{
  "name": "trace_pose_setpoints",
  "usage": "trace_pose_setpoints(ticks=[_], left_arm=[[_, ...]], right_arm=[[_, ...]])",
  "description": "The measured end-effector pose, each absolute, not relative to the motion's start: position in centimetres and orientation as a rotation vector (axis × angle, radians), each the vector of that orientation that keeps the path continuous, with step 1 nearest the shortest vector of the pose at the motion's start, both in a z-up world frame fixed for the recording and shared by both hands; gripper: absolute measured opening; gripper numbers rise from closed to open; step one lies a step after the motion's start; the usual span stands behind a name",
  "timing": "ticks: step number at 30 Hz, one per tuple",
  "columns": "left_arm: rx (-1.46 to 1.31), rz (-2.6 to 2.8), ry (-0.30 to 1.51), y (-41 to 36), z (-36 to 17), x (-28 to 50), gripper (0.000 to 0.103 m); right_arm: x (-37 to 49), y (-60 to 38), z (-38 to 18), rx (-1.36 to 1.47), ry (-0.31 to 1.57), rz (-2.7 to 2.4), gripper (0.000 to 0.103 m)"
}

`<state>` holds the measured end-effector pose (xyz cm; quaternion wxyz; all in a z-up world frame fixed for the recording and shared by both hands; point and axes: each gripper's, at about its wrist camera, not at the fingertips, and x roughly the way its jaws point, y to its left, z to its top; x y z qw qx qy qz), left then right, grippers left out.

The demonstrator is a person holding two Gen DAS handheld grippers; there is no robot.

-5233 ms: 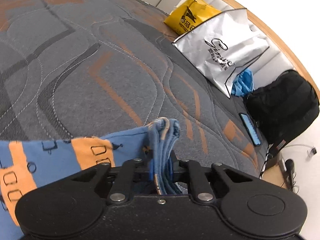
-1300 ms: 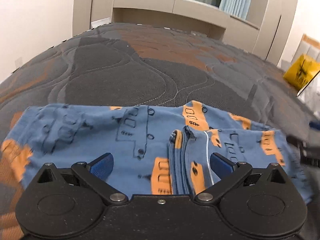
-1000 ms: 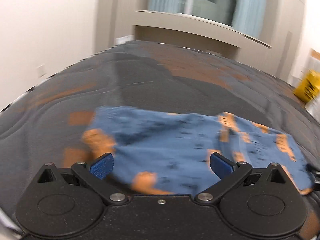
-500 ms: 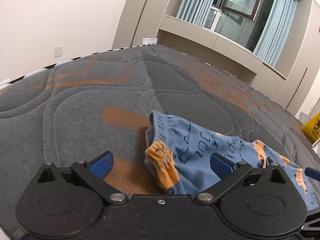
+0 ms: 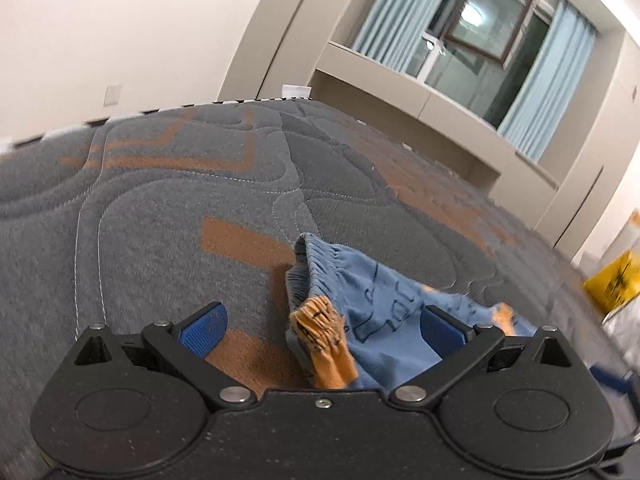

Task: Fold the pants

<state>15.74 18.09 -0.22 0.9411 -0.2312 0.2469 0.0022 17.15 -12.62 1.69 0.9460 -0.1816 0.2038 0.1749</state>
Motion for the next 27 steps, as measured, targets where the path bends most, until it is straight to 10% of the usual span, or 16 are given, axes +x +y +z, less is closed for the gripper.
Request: trace_pose_setpoints(ticks=[10,14,27], left_arm=[[-0.729,0.090,0.403,17.4,-1.5,13.5,0.083],[-0.821,0.110,0.443,17.5,-1.9,14.0,0.019],[-0.577,-0.094,0.339,11.1,5.0,15.0,0.015]], right_arm=[[17.3,-13.0,1.4,-0.332,0.419,0.369,0.103],[17.5,-13.2,1.4,-0.309,0.427,0.378,0.103],[16.2,-16.3,2.9,-0.194,0.359,0.320,0.103]])
